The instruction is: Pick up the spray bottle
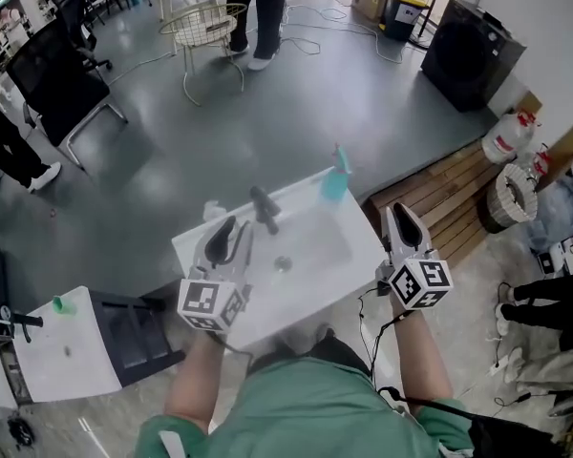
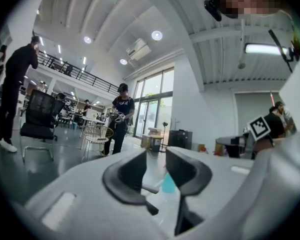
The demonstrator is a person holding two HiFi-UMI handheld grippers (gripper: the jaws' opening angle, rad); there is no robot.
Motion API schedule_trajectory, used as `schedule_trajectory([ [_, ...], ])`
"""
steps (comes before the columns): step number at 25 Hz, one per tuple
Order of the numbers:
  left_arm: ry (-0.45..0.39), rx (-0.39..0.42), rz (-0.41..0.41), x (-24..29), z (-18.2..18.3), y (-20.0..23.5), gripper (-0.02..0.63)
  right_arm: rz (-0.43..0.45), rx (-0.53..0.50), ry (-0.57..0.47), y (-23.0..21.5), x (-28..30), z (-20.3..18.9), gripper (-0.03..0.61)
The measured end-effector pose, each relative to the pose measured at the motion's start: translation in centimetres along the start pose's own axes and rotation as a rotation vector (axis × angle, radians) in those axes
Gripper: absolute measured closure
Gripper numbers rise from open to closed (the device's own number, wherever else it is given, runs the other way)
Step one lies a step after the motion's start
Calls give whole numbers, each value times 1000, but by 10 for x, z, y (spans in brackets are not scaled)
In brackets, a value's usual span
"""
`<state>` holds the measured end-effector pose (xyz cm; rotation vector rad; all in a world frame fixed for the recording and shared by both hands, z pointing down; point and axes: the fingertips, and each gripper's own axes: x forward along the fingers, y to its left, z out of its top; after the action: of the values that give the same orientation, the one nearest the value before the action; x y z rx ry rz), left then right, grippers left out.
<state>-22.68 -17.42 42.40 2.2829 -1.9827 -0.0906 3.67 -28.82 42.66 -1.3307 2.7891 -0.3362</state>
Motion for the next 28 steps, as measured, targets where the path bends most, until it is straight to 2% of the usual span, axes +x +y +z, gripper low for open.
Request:
schedule_trajectory([
  [8,45,-8,51,35,-19,11,495,61,32,51,-29,65,-18,503],
  [17,119,-30,93,68,-58,21,494,101,38,146,-59,136,-67,502],
  [28,195,-64,151,78,-98,54,494,99,-20,267,-76,216,-134,440],
])
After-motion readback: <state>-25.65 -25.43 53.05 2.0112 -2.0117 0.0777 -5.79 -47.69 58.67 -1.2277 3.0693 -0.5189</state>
